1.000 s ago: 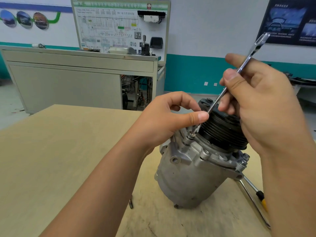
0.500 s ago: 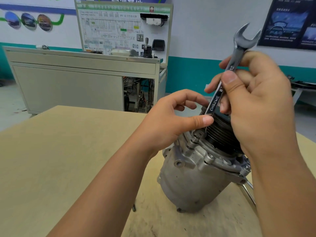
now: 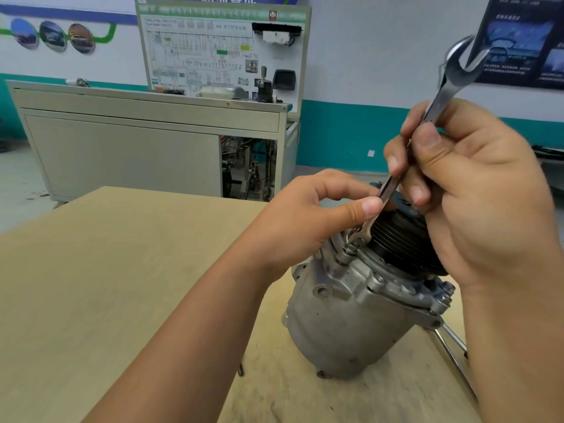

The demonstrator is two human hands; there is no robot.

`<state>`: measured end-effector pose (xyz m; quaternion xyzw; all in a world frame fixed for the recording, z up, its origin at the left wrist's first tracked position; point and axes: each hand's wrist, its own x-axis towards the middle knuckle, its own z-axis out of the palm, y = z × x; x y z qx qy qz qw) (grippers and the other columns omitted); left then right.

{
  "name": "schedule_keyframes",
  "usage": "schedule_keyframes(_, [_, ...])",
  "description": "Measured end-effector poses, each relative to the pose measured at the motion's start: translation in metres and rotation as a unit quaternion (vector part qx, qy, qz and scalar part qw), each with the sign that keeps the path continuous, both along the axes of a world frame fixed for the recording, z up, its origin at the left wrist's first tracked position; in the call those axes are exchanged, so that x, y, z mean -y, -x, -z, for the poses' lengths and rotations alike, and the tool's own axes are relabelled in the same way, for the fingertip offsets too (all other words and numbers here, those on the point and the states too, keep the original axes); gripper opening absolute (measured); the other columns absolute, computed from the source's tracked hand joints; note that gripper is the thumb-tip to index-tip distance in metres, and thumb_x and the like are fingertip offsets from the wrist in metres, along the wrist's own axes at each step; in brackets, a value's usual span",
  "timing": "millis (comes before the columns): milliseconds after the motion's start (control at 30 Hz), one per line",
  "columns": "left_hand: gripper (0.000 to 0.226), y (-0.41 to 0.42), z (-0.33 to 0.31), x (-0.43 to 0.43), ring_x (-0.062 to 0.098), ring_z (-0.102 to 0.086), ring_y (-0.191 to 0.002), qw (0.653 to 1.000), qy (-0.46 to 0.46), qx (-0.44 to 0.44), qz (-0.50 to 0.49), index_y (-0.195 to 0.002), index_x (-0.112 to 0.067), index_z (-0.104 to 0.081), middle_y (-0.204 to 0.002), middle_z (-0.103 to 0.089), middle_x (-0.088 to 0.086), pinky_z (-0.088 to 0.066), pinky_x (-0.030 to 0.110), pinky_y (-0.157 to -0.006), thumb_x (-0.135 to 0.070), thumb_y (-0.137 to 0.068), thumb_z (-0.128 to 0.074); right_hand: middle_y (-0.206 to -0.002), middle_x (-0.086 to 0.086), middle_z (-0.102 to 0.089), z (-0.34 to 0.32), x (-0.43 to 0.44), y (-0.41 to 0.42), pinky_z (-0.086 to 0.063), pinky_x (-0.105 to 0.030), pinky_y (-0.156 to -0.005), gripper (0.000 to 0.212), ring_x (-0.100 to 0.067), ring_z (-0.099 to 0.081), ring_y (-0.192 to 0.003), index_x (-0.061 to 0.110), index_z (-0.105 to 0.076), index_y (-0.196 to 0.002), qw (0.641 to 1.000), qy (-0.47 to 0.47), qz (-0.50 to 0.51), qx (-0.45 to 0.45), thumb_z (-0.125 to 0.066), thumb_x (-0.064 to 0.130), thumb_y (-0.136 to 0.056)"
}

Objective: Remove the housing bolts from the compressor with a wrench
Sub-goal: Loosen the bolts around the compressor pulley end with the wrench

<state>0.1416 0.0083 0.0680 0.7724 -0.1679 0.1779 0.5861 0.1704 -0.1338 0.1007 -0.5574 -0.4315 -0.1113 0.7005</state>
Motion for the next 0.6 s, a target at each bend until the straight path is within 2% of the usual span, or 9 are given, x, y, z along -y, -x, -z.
schedule_keyframes(67, [0.022,0.0003,0.0003,0.0007,0.003,-0.059,-0.098,1.0,0.004,-0.001,0.01,-0.092,-0.02,-0.073,-0.09,-0.063,-0.015,-0.042,0.03,-0.098,-0.032,-0.075,-0.065,-0.059,0.008,-0.055,-0.0009,0.002,-0.0008,-0.031,-0.014,-0.045,0.019,-0.005,-0.037,-0.044,0.021,-0.053,-0.084,0.999,0.01,-0.029,-0.011,-0.039,0.015,-0.095])
schedule_keyframes(200, [0.013,-0.0002,0.0009,0.003,0.006,-0.061,-0.101,1.0,0.007,-0.003,0.004,-0.084,-0.027,-0.072,-0.093,-0.066,-0.012,-0.044,0.035,-0.101,-0.032,-0.073,-0.068,-0.057,0.01,-0.051,-0.0011,0.0053,-0.0008,-0.032,-0.015,-0.047,0.025,-0.008,-0.038,-0.051,0.021,-0.052,-0.079,0.997,0.02,-0.058,-0.035,-0.034,0.026,-0.097])
schedule_keyframes(300, [0.006,0.0011,0.0005,0.0056,0.01,-0.06,-0.099,1.0,0.015,-0.003,-0.014,-0.074,-0.033,-0.071,-0.09,-0.065,-0.012,-0.043,0.042,-0.102,-0.034,-0.068,-0.072,-0.057,0.009,-0.053,-0.0008,0.0029,0.0005,-0.033,-0.015,-0.047,0.03,-0.008,-0.039,-0.049,0.022,-0.054,-0.076,0.999,0.011,-0.025,-0.018,-0.035,0.035,-0.096])
schedule_keyframes(400, [0.008,0.0024,-0.0007,0.0068,0.015,-0.058,-0.096,0.999,0.022,-0.001,-0.031,-0.069,-0.034,-0.07,-0.089,-0.064,-0.011,-0.043,0.051,-0.101,-0.035,-0.062,-0.075,-0.065,0.007,-0.057,-0.0015,0.0007,0.002,-0.034,-0.015,-0.045,0.026,-0.008,-0.04,-0.044,0.025,-0.061,-0.076,1.0,0.008,0.015,0.012,-0.045,0.039,-0.091])
schedule_keyframes(533, [0.01,0.0054,-0.002,0.0088,0.018,-0.058,-0.096,0.999,0.032,-0.002,-0.032,-0.067,-0.032,-0.069,-0.092,-0.064,-0.003,-0.045,0.055,-0.099,-0.034,-0.061,-0.077,-0.067,0.003,-0.062,-0.0021,0.004,0.0025,-0.034,-0.014,-0.041,0.026,-0.007,-0.041,-0.038,0.027,-0.068,-0.082,0.998,0.005,0.056,0.021,-0.047,0.034,-0.093])
schedule_keyframes(600, [0.011,0.0056,-0.0017,0.0092,0.018,-0.058,-0.095,0.999,0.028,-0.003,-0.035,-0.068,-0.032,-0.069,-0.092,-0.064,-0.005,-0.044,0.055,-0.099,-0.035,-0.061,-0.077,-0.067,0.0,-0.065,-0.0022,0.0056,0.0021,-0.034,-0.016,-0.041,0.025,-0.008,-0.042,-0.037,0.028,-0.07,-0.084,0.996,0.008,0.085,0.026,-0.048,0.035,-0.093])
